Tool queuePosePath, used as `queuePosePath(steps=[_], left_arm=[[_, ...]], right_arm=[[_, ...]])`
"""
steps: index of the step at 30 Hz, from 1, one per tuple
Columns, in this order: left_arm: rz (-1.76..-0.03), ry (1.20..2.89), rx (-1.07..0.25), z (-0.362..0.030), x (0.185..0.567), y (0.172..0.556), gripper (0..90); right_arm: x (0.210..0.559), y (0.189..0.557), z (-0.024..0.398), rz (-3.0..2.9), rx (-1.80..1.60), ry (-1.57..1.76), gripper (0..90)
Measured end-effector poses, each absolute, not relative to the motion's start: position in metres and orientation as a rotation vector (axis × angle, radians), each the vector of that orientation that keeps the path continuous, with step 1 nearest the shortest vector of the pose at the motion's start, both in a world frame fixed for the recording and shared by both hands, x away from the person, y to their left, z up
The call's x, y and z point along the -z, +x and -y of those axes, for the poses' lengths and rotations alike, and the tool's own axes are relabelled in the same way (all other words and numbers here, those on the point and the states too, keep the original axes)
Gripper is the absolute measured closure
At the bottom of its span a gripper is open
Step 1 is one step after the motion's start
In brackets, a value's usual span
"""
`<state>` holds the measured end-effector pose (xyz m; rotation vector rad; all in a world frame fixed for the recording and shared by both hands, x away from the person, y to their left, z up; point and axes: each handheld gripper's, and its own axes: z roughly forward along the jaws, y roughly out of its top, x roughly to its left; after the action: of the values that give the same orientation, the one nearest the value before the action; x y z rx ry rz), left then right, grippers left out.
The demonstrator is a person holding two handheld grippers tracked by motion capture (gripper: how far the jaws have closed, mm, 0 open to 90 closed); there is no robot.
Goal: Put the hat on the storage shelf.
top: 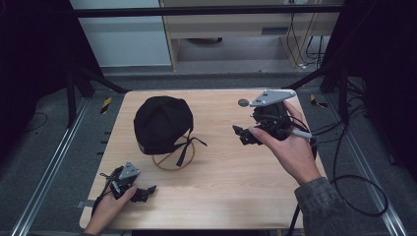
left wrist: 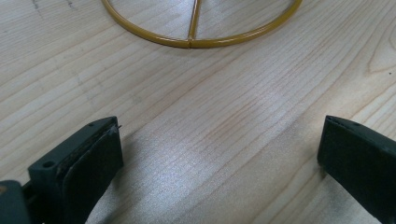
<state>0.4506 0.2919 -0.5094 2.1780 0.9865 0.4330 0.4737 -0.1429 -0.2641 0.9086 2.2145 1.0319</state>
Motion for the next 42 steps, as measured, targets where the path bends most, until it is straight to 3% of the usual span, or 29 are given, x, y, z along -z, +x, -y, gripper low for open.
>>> queuePosePath(steps=[17,42], left_arm=[[-0.987,2.180,-0.431,-0.292,0.509,0.451,0.0],[-0.990,2.179,-0.433,-0.292,0.509,0.450,0.0]], right_arm=[[0.323,0.469,0.193,-2.194,-0.944,0.999,11.1],[0.416,0.469,0.216,-2.186,-0.962,1.180,12.7]])
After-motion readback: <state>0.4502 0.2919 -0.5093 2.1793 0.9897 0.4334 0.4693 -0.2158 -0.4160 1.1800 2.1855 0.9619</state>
